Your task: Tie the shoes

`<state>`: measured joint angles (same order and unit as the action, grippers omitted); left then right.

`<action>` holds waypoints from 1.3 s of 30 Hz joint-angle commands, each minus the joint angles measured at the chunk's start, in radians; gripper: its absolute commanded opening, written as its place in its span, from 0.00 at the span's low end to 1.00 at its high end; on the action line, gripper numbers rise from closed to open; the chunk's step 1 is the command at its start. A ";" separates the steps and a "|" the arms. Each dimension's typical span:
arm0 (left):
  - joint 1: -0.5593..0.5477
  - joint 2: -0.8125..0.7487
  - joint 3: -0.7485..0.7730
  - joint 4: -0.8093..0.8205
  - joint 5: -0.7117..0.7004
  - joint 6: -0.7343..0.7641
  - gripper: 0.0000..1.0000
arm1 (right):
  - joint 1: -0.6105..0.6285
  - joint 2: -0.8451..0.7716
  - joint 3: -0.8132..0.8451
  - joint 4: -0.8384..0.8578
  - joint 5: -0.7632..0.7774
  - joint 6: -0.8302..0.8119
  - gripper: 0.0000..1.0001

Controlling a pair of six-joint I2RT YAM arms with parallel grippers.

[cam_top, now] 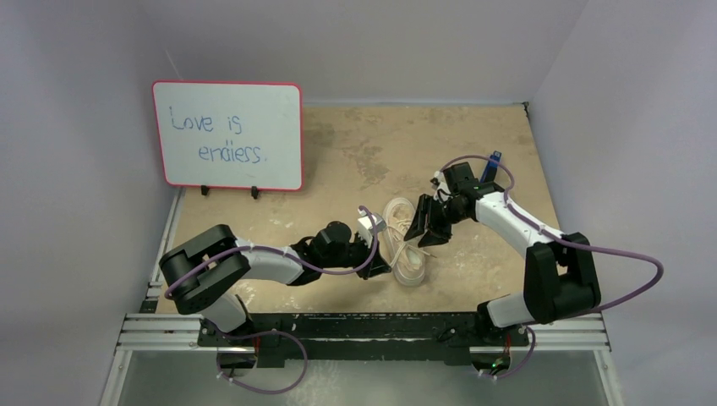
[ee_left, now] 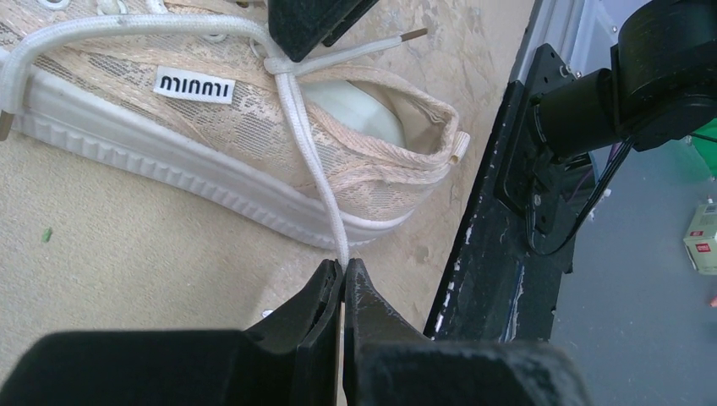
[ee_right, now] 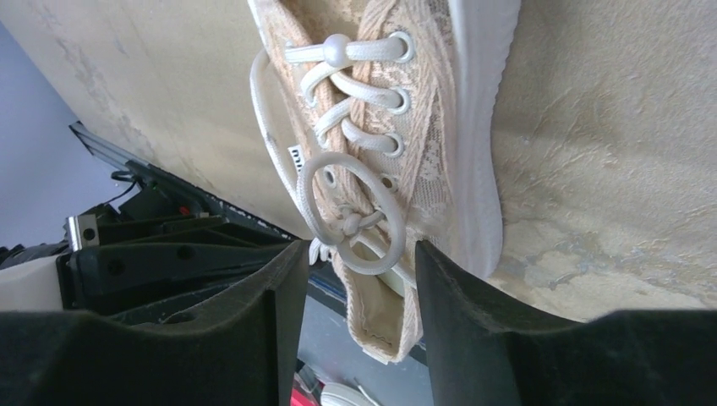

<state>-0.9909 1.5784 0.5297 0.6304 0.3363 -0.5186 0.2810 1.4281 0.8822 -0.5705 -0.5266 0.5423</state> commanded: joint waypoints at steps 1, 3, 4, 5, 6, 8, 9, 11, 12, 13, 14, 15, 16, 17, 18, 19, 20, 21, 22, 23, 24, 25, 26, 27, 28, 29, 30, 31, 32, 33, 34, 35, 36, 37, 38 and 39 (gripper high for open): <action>-0.016 0.002 0.005 0.058 0.021 -0.018 0.00 | 0.007 0.003 0.045 -0.002 0.060 0.041 0.55; -0.022 0.002 0.003 0.060 0.017 -0.020 0.00 | 0.006 -0.001 0.056 0.002 0.083 0.056 0.55; -0.024 0.003 0.003 0.062 0.015 -0.020 0.00 | 0.006 -0.001 0.060 0.007 0.089 0.063 0.55; -0.026 0.005 0.004 0.063 0.015 -0.021 0.00 | 0.007 0.002 0.064 0.010 0.097 0.073 0.54; -0.028 0.006 0.004 0.063 0.014 -0.021 0.00 | 0.007 0.006 0.064 0.016 0.096 0.083 0.52; -0.030 0.007 0.005 0.066 0.012 -0.021 0.00 | 0.008 0.021 0.064 0.032 0.083 0.097 0.43; -0.029 0.008 0.004 0.066 0.011 -0.021 0.00 | 0.010 0.027 0.066 0.033 0.083 0.098 0.38; -0.031 0.007 0.003 0.066 0.009 -0.023 0.00 | 0.012 0.038 0.067 0.027 0.082 0.096 0.30; -0.032 0.006 0.003 0.066 0.005 -0.023 0.00 | 0.013 0.038 0.065 0.024 0.082 0.096 0.29; -0.032 0.005 0.002 0.067 0.003 -0.023 0.00 | 0.013 0.036 0.062 0.024 0.082 0.096 0.29; -0.033 0.005 0.001 0.068 0.000 -0.023 0.00 | 0.015 0.032 0.059 0.026 0.083 0.095 0.29; -0.033 0.006 0.001 0.069 -0.001 -0.024 0.00 | 0.015 0.028 0.058 0.027 0.083 0.093 0.28; -0.032 0.006 0.001 0.070 -0.002 -0.024 0.00 | 0.015 0.026 0.058 0.027 0.085 0.093 0.23; -0.033 0.006 -0.001 0.071 -0.002 -0.026 0.00 | 0.015 0.023 0.060 0.024 0.089 0.091 0.18; -0.034 0.006 -0.005 0.071 -0.003 -0.026 0.00 | 0.015 0.020 0.060 0.018 0.087 0.093 0.06; -0.034 0.006 -0.010 0.072 -0.004 -0.028 0.00 | 0.014 0.017 0.056 0.015 0.072 0.104 0.00; -0.035 0.005 -0.017 0.072 -0.006 -0.030 0.00 | 0.011 0.011 0.050 0.023 0.072 0.120 0.00; -0.035 0.004 -0.024 0.071 -0.008 -0.033 0.00 | 0.008 0.007 0.049 0.035 0.077 0.122 0.00; -0.036 0.001 -0.031 0.067 -0.013 -0.035 0.00 | 0.004 0.005 0.047 0.057 0.072 0.123 0.00; -0.035 -0.003 -0.038 0.056 -0.020 -0.036 0.00 | -0.003 0.005 0.044 0.079 0.058 0.122 0.00; -0.035 -0.008 -0.043 0.045 -0.023 -0.035 0.00 | -0.014 0.009 0.044 0.090 0.048 0.119 0.00; -0.036 -0.012 -0.049 0.035 -0.022 -0.033 0.00 | -0.031 0.019 0.049 0.093 0.035 0.119 0.00; -0.036 -0.015 -0.052 0.028 -0.021 -0.031 0.00 | -0.039 0.025 0.054 0.092 0.019 0.111 0.00; -0.036 -0.018 -0.054 0.014 -0.020 -0.026 0.00 | -0.056 0.034 0.059 0.086 0.017 0.101 0.00; -0.035 -0.022 -0.054 0.006 -0.021 -0.025 0.00 | -0.063 0.033 0.055 0.091 0.023 0.099 0.00; -0.036 -0.025 -0.061 0.006 -0.024 -0.024 0.00 | -0.074 0.022 0.041 0.107 0.028 0.102 0.00; -0.035 -0.028 -0.069 0.009 -0.029 -0.027 0.00 | -0.082 0.001 0.023 0.137 0.034 0.110 0.00; -0.035 -0.030 -0.076 0.012 -0.033 -0.028 0.00 | -0.093 -0.021 0.003 0.170 0.038 0.124 0.00; -0.036 -0.031 -0.082 0.014 -0.036 -0.029 0.00 | -0.108 -0.041 -0.014 0.215 0.030 0.132 0.00; -0.035 -0.029 -0.086 0.014 -0.038 -0.031 0.00 | -0.130 -0.048 -0.022 0.240 0.013 0.129 0.00; -0.035 -0.028 -0.091 0.015 -0.042 -0.035 0.00 | -0.148 -0.044 -0.020 0.247 -0.006 0.116 0.00; -0.035 -0.025 -0.098 0.016 -0.046 -0.038 0.00 | -0.163 -0.030 -0.012 0.239 -0.025 0.098 0.00; -0.035 -0.020 -0.100 0.019 -0.045 -0.042 0.00 | -0.178 -0.012 -0.001 0.216 -0.038 0.069 0.00; -0.036 -0.013 -0.103 0.021 -0.042 -0.044 0.00 | -0.189 0.002 0.000 0.212 -0.048 0.058 0.00; -0.036 -0.006 -0.105 0.023 -0.039 -0.044 0.00 | -0.199 0.008 -0.008 0.221 -0.056 0.059 0.00; -0.037 0.001 -0.110 0.028 -0.035 -0.044 0.00 | -0.206 0.005 -0.020 0.240 -0.058 0.066 0.00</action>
<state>-1.0157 1.5688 0.4599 0.7006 0.2497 -0.5415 0.1333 1.4258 0.8539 -0.4557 -0.5800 0.6392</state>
